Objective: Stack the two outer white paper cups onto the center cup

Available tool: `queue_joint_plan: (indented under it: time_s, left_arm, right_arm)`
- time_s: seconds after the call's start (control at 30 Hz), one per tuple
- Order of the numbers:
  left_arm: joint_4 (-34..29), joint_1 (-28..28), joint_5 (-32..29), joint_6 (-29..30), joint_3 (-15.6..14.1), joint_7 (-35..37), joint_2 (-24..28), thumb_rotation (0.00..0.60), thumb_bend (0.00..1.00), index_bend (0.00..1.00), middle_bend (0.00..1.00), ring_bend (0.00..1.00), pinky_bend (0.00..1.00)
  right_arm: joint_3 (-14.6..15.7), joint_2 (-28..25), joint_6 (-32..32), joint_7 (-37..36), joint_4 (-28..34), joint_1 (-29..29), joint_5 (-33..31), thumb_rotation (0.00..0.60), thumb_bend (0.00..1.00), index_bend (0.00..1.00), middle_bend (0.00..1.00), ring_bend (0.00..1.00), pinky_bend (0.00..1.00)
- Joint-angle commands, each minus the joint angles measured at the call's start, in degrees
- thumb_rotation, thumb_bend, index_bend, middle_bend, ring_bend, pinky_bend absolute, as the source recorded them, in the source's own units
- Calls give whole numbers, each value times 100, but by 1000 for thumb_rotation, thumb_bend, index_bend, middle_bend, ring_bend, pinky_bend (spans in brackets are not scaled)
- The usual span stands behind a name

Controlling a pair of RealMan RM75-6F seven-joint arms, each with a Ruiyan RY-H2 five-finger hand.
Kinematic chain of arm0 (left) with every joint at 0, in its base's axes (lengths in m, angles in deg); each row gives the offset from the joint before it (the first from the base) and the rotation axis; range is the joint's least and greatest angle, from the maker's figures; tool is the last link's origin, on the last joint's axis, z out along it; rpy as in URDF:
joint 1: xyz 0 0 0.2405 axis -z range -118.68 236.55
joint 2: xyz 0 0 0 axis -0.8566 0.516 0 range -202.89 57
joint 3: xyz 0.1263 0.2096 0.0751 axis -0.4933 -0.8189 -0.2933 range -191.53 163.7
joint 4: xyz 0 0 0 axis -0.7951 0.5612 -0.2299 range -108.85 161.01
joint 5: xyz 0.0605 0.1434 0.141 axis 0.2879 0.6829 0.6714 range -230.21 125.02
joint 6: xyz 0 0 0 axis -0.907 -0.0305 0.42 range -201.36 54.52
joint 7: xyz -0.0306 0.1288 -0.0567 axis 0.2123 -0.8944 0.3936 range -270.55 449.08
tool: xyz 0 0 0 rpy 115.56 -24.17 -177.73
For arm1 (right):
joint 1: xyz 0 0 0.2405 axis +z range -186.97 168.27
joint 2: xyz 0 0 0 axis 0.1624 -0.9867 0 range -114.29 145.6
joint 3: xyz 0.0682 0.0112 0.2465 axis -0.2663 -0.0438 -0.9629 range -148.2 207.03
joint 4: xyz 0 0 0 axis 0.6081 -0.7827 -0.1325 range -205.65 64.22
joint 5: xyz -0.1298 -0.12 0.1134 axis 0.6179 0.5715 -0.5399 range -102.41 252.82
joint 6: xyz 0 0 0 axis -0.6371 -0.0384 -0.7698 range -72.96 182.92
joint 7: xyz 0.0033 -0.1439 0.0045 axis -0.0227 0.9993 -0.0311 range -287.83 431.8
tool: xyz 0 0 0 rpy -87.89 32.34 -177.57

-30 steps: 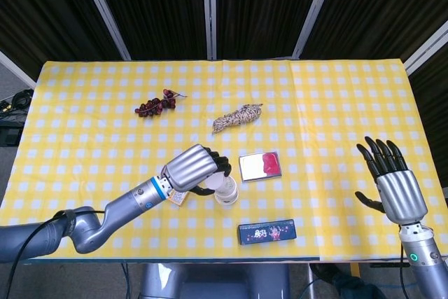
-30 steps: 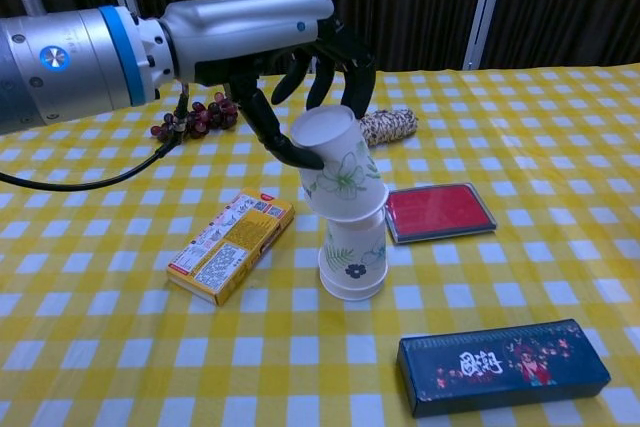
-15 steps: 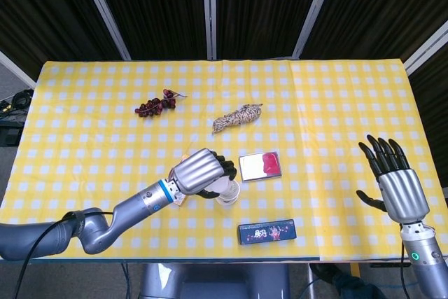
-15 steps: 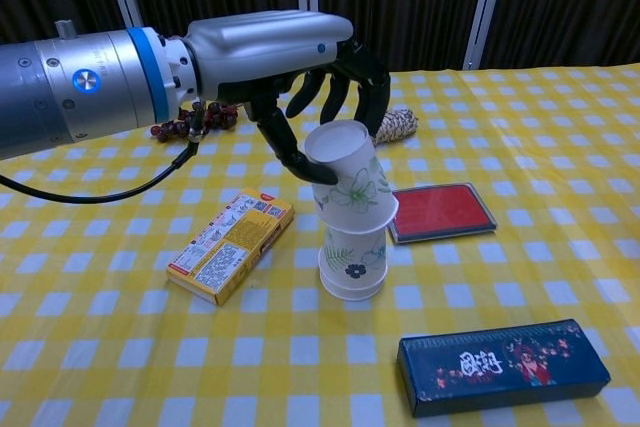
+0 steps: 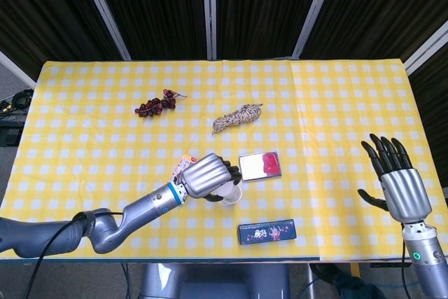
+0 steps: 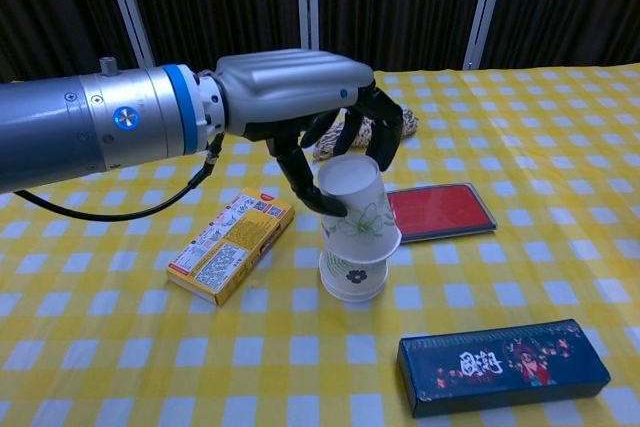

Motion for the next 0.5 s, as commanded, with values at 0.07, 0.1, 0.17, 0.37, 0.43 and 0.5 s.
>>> queue_joint_plan:
  time_s: [0.07,0.1,0.17,0.37,0.43,0.5]
  left_arm:
    - [81,32,-82,-120,-85,-46,-88,600,154,393,347,391,579]
    - [108,41,-94,-156,-115,-74,-113,600,144,389,344,384,579]
    - [146,46,-105,-181,-151,-118,-151,600,144,384,339,380,577]
    - [352,14,-194,-266,-319,-267,-324,600,13,116,88,147,355]
    - [374,-100,-238,-77,-308,-221,-323,600,1,14,8,42,231]
    - [345,-183,-222,111,-284,-222,-263,600,0,0,0,1,131]
  right_arm:
    - [-10,-8,11,-7,4,-6,-1,600,0,0,0,0,14]
    - [-11,-10,14,-8,5,-8,4,600,0,0,0,0,14]
    - [-11,-11,18,-11,9,-11,11,600,0,0,0,0,14]
    - [-23,-14,24,-17,11,-17,17,600,0,0,0,0,14]
    - [-23,-15,26,-22,10,-21,23,600,0,0,0,0,14]
    - [-26,-14,28,-23,9,-23,25,600,0,0,0,0,14]
